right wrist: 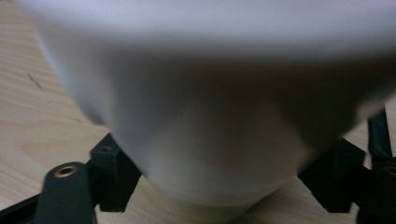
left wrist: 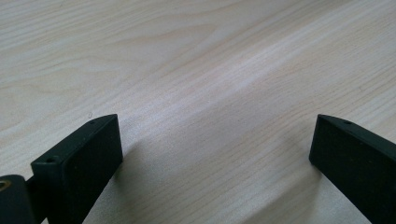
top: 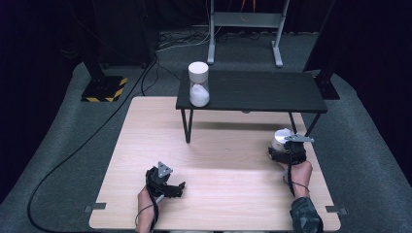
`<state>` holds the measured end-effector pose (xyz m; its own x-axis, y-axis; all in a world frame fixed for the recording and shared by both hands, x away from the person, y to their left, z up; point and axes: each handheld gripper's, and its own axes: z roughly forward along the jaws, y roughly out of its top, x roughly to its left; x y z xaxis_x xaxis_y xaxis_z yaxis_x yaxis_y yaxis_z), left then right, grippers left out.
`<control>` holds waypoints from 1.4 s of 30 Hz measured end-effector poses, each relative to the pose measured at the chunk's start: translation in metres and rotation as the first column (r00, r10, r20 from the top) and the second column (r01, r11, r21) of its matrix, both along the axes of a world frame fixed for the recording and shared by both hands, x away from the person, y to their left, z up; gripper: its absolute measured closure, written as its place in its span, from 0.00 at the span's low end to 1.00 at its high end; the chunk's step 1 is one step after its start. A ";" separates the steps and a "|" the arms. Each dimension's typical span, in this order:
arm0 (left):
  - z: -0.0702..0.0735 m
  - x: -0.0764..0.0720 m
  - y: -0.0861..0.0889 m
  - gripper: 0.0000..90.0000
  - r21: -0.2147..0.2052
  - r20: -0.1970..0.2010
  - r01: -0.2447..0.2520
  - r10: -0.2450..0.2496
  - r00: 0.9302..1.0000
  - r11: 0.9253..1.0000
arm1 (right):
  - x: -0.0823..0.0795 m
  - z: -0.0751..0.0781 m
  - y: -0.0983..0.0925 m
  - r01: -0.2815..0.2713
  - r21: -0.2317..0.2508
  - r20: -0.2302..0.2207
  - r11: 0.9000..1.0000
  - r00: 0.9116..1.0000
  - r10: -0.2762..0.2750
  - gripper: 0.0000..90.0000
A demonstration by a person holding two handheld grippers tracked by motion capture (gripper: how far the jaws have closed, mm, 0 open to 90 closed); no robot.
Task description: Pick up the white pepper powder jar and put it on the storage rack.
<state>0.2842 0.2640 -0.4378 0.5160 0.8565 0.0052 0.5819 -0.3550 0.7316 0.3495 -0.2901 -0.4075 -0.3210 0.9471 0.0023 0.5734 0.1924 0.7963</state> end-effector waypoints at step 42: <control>0.000 0.000 0.001 0.04 0.000 0.001 0.004 -0.004 1.000 1.000 | -0.015 0.012 -0.006 0.018 0.004 0.023 1.000 1.000 -0.018 0.33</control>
